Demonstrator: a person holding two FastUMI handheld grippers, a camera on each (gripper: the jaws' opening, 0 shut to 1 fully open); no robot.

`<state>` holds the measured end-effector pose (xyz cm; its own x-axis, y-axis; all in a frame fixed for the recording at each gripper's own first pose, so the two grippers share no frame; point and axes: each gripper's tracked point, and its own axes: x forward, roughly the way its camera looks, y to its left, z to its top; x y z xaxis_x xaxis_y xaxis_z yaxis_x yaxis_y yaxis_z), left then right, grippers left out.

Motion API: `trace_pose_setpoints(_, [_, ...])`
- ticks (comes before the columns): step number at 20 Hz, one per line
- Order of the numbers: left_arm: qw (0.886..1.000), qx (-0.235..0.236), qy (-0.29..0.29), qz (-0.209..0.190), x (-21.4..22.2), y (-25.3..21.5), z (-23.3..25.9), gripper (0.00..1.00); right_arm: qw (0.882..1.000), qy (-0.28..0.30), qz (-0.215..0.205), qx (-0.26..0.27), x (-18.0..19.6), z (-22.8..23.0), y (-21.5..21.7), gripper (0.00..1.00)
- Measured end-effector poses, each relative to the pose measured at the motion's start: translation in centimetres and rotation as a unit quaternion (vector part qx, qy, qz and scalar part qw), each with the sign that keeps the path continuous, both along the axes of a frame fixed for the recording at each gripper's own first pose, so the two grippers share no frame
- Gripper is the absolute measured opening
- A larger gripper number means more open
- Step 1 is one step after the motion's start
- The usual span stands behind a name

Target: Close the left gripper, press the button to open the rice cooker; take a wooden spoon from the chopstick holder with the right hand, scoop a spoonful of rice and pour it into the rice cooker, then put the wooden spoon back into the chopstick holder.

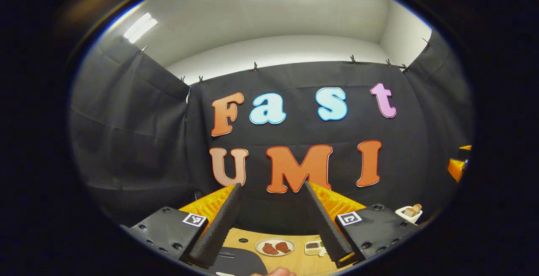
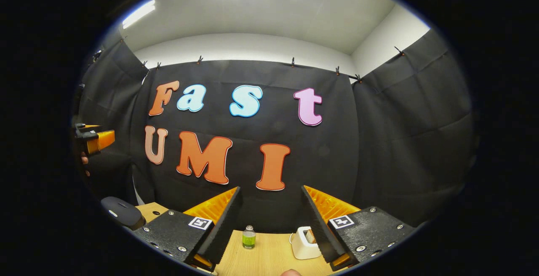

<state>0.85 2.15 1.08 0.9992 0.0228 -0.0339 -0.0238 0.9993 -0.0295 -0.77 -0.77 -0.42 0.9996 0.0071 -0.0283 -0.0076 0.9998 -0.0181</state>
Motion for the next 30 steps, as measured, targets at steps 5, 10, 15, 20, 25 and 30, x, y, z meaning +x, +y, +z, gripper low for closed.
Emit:
trace_pose_setpoints(5, [1.000,-0.021,-0.001,-0.001,0.0,0.6,0.2,0.97,1.000,0.009,-0.003,-0.005,-0.4,-0.6,-0.3,0.86])
trace_pose_setpoints(10, [1.000,0.022,-0.008,0.005,0.1,0.6,-0.2,0.94,1.000,0.015,-0.008,0.002,-0.6,-1.1,-0.5,0.88])
trace_pose_setpoints(15, [0.998,-0.001,0.055,-0.020,0.8,0.7,-3.1,1.00,1.000,0.024,-0.009,0.001,-0.7,-1.9,-0.6,0.88])
trace_pose_setpoints(20, [0.992,0.008,0.121,-0.027,0.9,1.5,-6.2,0.61,0.999,0.032,0.000,0.000,-0.7,-2.5,0.1,0.86])
trace_pose_setpoints(25, [0.972,0.000,0.236,-0.022,0.8,2.6,-11.9,0.06,0.999,0.036,0.002,-0.001,-0.8,-2.8,0.5,0.88])
trace_pose_setpoints(30, [0.931,-0.029,0.364,-0.015,-0.9,3.9,-16.9,0.07,0.999,0.047,-0.002,-0.003,-0.7,-3.7,0.4,0.86])
